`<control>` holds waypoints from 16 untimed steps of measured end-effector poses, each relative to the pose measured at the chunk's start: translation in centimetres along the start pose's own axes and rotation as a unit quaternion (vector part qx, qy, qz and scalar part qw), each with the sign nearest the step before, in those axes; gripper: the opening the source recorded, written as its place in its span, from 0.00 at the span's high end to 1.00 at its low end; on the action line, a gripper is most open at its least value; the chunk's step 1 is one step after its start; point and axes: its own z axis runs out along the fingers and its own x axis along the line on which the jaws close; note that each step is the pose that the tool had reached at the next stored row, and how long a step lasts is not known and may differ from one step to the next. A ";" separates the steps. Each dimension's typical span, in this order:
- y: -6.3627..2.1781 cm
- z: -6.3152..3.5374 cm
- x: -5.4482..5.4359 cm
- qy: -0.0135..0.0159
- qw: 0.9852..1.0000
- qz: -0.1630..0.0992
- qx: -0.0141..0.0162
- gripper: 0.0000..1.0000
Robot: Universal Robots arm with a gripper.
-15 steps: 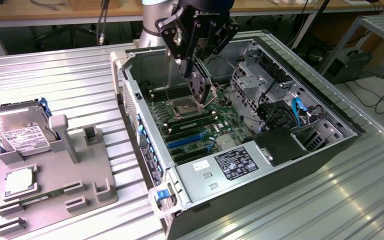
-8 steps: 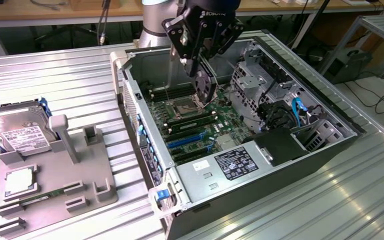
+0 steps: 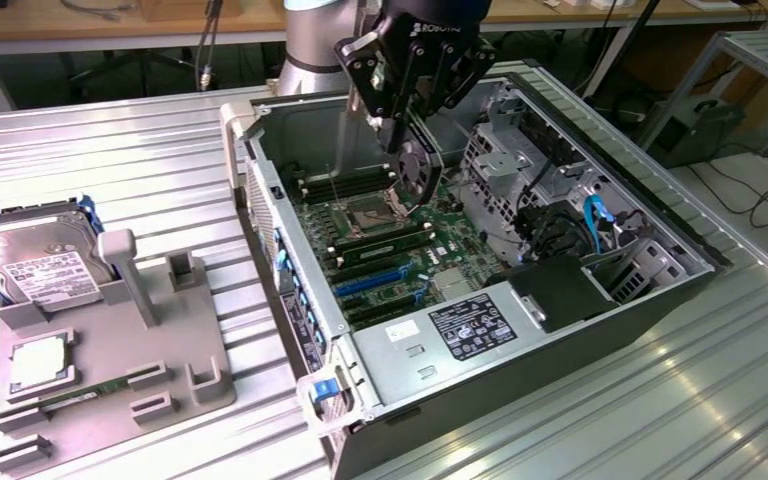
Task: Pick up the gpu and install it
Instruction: 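Pick up the gpu and move the gpu toward the slot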
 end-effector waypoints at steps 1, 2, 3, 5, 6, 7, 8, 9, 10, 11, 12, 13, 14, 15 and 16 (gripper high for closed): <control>0.00 0.01 -0.1 0.000 1.000 0.000 0.000 0.73; 0.00 0.03 -0.2 0.000 1.000 0.000 0.000 0.73; 0.00 0.05 -0.3 0.000 1.000 0.000 0.000 0.73; 0.01 0.08 -0.6 0.000 1.000 0.000 0.000 0.73; 0.01 0.09 -0.7 0.000 1.000 0.000 0.000 0.73; 0.01 0.11 -0.9 0.000 1.000 0.000 0.000 0.73; 0.01 0.12 -1.0 0.000 1.000 0.000 0.000 0.73; 0.01 0.13 -1.1 0.000 1.000 0.000 0.000 0.73; 0.01 0.14 -1.2 0.000 1.000 0.000 0.000 0.73; 0.01 0.15 -1.3 0.000 1.000 0.000 0.000 0.73; 0.01 0.14 -1.3 0.000 1.000 0.000 0.000 0.73; 0.01 0.15 -1.3 0.000 1.000 0.000 0.000 0.73; 0.01 0.15 -1.3 0.000 1.000 0.000 0.000 0.73; 0.01 0.15 -1.3 0.000 1.000 0.000 0.000 0.73; 0.01 0.14 -1.3 0.000 1.000 0.000 0.000 0.73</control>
